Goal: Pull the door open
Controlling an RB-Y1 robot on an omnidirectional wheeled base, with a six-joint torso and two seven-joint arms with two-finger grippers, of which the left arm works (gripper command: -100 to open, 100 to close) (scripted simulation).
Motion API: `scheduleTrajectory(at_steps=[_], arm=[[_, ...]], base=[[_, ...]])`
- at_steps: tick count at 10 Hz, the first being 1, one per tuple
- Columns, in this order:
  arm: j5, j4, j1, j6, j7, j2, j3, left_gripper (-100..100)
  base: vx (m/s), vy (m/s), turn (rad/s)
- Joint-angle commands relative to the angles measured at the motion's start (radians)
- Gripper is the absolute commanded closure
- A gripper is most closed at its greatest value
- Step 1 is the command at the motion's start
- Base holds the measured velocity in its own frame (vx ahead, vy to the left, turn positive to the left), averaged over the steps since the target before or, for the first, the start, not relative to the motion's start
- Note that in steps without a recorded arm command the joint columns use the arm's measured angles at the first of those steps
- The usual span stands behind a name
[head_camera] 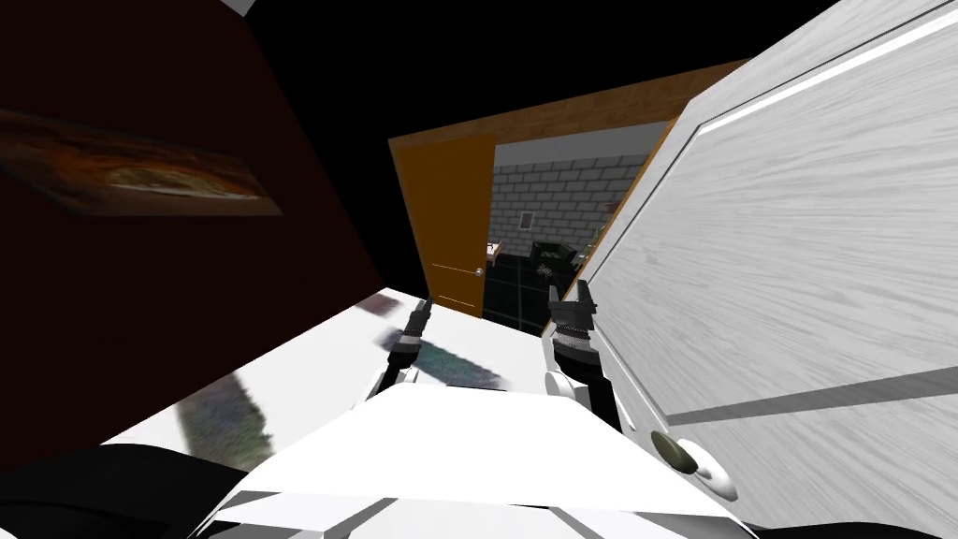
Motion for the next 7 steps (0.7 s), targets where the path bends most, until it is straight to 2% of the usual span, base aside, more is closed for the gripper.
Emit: scheduleTrajectory(at_steps=[1,7], arm=[[-0.002,0.034,-0.009,-0.008,-0.03,0.005,0.002,-100],[-0.013,0.154,-0.045,-0.03,-0.14,0.018,0.004,-100]], base=[[0.116,-0.03,-0.041],[0.106,-0.033,-0.041]])
